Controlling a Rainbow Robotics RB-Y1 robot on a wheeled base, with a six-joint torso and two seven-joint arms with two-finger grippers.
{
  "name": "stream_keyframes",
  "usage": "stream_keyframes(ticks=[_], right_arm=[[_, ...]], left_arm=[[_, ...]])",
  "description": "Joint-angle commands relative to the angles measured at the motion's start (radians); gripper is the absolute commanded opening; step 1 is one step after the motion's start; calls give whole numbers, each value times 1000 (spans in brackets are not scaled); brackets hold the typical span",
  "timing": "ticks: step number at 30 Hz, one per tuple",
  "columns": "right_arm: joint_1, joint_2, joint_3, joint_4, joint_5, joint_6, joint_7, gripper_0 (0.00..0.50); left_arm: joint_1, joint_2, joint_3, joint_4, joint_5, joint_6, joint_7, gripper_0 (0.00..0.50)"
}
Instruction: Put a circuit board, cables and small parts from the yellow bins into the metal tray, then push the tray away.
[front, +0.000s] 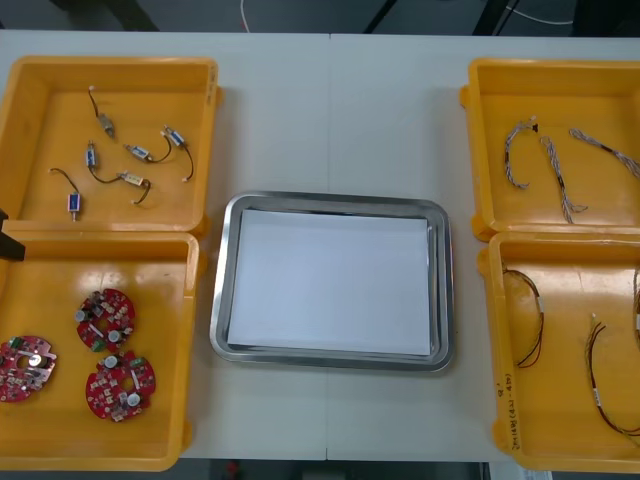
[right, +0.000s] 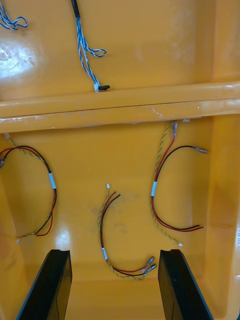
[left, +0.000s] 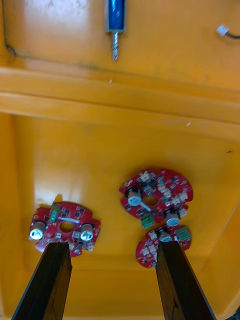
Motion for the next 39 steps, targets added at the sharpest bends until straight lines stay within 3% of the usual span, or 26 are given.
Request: stream_keyframes(ticks=[1,8,21,31,39], right_arm=[[2,-28,-43,-7,11,-10,11,500],[13,-44,-57,2,14,-10,16,500],[53,-76,-47,116,-18,-145,73,500],[86,-93,-28,246,-24,-234,235,500],[86,-93,30,347,-13,-309,297,500]], left_arm=[[89,70,-5,-50,28,5,-138,500],[148,81,-5,-73,51,-8,-150,500],[293,98,-7,-111,74,-198,-190,500],[376,135,-74,-111,61,-367,-221,500],[423,150,-103,-110,51,-427,-246,500]])
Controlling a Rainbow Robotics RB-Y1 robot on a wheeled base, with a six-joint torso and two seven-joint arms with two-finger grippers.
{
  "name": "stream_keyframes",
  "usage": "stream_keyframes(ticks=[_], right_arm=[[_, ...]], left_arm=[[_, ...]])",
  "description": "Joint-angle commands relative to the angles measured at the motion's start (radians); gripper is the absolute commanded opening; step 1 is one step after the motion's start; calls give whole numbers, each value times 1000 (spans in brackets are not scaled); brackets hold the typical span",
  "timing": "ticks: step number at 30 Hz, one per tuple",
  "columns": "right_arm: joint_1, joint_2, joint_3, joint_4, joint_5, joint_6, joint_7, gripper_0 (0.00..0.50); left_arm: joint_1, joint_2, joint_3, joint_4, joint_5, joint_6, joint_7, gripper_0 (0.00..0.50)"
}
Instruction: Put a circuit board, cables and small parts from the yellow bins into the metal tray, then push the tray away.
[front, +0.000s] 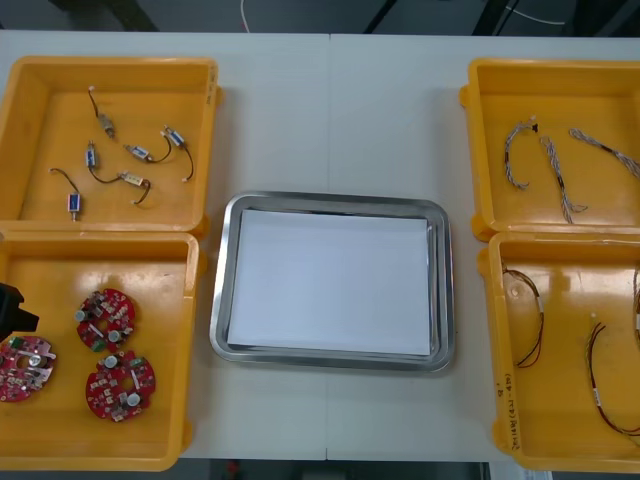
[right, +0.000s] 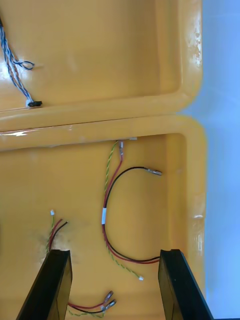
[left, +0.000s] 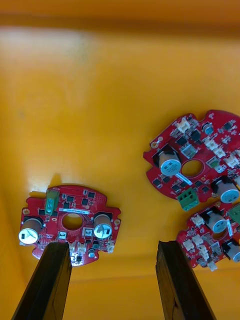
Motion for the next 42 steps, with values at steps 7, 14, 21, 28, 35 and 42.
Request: stream_keyframes(ticks=[7,14,21,28,35,42], right_arm=[[34,-49,148,47,26,-124,20,500],[85,-49,218,47,49,-216,21,500],[97,-48,265,91,55,-284,29,500],[97,-34,296,134,58,-343,33,500],[108,-12,333,136,75,-396,23,500],[118,25,331,136,98,-406,27,500]], left_arm=[[92,71,-56,-24,-26,-136,-135,500],[127,77,-90,-23,-40,-223,-138,500],[144,78,-113,-21,-57,-258,-138,500],[152,77,-157,-9,-78,-314,-134,500],[152,78,-192,18,-92,-366,-138,500],[168,78,-198,22,-105,-372,-141,500]])
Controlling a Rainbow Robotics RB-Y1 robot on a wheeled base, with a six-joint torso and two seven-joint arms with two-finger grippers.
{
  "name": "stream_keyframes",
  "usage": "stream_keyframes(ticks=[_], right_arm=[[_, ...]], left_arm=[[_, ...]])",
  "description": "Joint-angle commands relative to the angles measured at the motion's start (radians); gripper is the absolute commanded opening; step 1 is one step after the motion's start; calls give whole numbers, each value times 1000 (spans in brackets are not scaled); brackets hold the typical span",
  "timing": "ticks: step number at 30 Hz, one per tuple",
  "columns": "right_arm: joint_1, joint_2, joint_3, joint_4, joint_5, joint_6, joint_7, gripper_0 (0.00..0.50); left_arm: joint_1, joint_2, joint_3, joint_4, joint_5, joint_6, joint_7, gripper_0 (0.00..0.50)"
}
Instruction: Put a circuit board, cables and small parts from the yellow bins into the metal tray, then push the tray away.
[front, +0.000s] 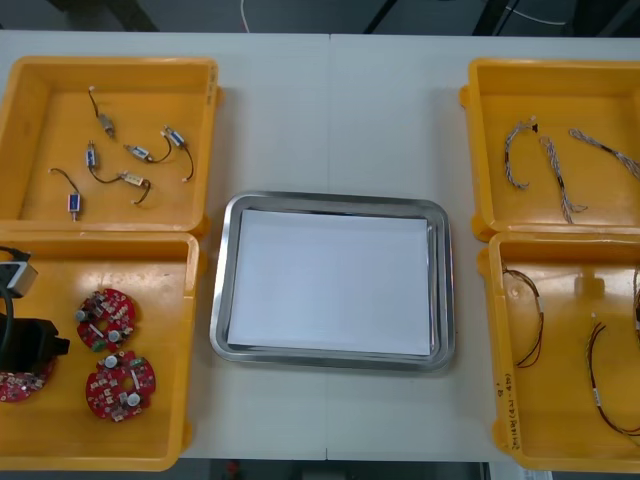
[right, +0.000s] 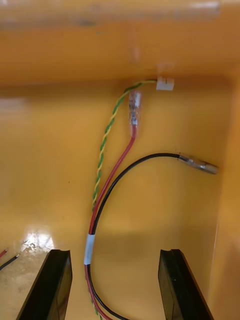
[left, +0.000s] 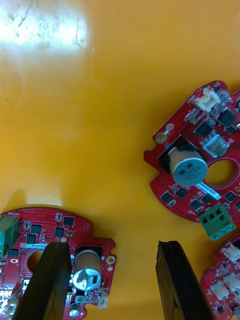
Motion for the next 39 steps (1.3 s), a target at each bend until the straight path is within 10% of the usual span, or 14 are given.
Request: stream_keyframes(ticks=[1,19,26,33,34,35,37,38,39], right_arm=[[28,29,2,-5,28,-13,6,500],[37,110,11,-5,83,-37,14,500],[48,119,11,-5,91,-47,23,500],[57,119,22,-5,91,-56,25,500],[58,118,24,-5,89,-56,25,438],[60,118,24,-5,89,-57,25,225],[61,118,24,-5,89,-57,25,213],[63,119,24,-5,88,-57,25,0],[63,119,24,-5,86,-57,23,0]], left_arm=[[58,44,-7,-2,-20,-25,-142,500],[78,44,-18,1,-57,-63,-143,500],[78,44,-39,0,-79,-87,-137,119],[78,44,-41,0,-80,-87,-140,4],[79,44,-41,0,-77,-87,-140,2],[78,45,-41,0,-77,-87,-140,1],[78,47,-35,-2,-77,-87,-142,0],[78,48,-30,-5,-77,-86,-143,3],[78,48,-22,-6,-75,-81,-146,1]])
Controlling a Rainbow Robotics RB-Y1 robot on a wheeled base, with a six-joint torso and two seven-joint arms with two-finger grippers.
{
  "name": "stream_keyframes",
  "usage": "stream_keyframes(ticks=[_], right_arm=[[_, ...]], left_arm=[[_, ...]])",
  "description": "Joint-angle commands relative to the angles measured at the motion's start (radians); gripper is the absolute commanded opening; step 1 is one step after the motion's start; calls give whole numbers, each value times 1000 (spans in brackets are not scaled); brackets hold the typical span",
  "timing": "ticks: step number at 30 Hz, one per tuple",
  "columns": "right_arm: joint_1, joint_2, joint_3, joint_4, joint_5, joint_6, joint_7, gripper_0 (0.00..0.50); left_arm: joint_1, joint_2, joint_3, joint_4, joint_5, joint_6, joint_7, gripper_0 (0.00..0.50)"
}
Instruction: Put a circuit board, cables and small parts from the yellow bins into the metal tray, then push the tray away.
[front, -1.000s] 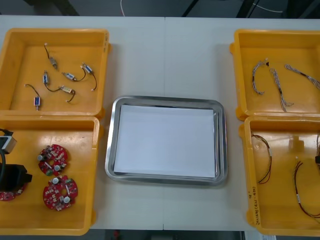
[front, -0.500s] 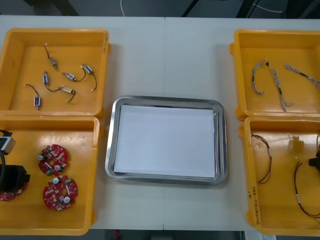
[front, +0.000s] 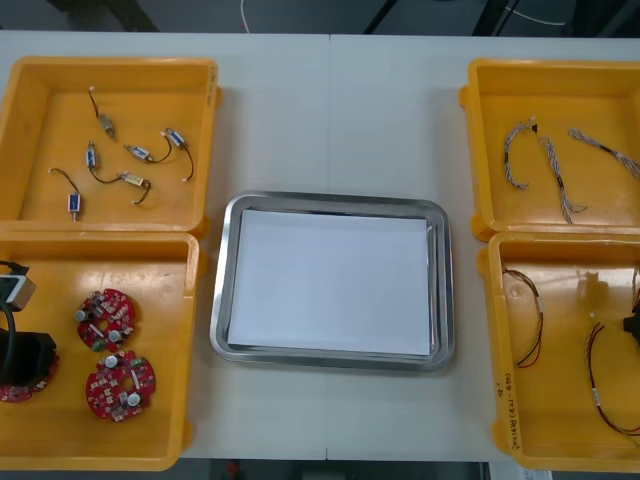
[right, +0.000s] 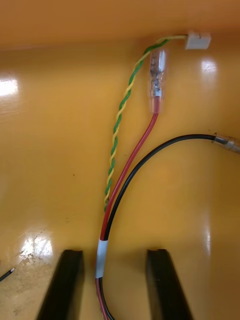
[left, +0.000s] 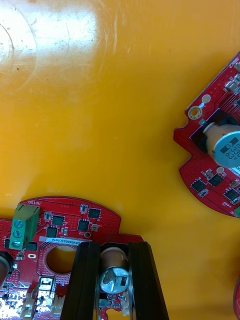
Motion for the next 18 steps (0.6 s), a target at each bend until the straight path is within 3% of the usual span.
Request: stream_keyframes(ticks=[1,18], right_arm=[[42,23,23,-4,1,-8,21,0],[52,21,-23,-52,-25,-6,41,0]], left_arm=[[29,44,12,-13,-6,4,-148,2],[0,43,125,-92,30,170,-143,1]])
